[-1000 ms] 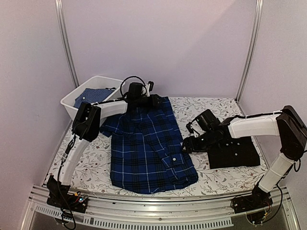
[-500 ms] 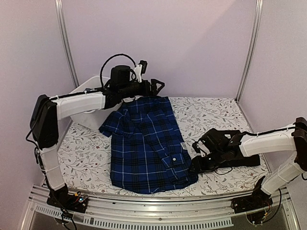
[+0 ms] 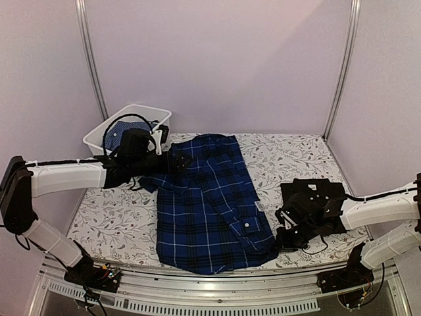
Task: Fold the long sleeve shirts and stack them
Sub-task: Smooth out the 1/3-folded shirt at the center of the board.
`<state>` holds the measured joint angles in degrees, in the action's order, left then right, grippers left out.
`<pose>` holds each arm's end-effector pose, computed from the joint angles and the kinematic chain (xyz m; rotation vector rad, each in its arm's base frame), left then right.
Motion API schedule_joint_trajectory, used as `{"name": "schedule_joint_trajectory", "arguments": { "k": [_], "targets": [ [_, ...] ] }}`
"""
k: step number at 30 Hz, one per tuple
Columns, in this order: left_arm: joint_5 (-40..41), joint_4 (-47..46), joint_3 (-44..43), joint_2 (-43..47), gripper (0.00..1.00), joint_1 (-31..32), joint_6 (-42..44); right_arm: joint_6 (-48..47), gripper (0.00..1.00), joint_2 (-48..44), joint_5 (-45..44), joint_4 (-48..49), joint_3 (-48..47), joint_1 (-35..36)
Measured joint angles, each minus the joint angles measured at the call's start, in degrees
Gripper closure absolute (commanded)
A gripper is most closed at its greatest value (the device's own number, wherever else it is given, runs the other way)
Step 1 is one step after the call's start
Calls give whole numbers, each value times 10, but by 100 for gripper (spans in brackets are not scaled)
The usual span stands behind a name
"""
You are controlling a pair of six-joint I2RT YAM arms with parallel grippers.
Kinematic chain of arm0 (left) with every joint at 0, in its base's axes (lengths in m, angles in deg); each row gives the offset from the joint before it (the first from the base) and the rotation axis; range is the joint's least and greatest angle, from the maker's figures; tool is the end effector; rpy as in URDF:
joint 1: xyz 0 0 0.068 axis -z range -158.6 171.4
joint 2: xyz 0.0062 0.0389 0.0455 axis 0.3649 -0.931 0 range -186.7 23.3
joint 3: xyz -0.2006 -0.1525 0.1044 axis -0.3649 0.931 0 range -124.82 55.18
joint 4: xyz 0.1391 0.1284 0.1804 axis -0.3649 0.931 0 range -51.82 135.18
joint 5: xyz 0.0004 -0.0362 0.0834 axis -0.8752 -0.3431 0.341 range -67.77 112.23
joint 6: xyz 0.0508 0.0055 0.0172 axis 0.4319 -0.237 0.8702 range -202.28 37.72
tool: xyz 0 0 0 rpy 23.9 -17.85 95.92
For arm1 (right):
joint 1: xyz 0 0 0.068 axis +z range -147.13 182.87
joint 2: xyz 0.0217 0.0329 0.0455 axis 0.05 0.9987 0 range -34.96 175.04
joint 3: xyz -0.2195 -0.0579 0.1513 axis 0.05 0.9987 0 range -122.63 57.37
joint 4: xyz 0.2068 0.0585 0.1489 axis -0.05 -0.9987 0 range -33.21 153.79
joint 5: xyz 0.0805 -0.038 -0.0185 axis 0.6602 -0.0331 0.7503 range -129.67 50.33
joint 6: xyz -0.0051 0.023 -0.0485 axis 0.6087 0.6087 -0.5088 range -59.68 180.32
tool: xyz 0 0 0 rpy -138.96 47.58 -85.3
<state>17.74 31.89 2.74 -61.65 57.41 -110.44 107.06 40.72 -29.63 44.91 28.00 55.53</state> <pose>0.2686 -0.1984 0.2470 0.1964 2.1087 -0.7700 0.1244 0.1732 0.1347 -0.2073 2.9150 0.6561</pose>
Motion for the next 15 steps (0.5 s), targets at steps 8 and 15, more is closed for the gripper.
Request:
{"name": "schedule_joint_trajectory", "arguments": {
  "k": [8, 15],
  "targets": [
    [68, 57, 90, 79, 0, -20, -52, 100, 51, -54, -2, -31, 23, 96],
    [101, 90, 168, 128, 0, -106, -91, 88, 35, -68, -55, -106, -72, 70]
  ]
}}
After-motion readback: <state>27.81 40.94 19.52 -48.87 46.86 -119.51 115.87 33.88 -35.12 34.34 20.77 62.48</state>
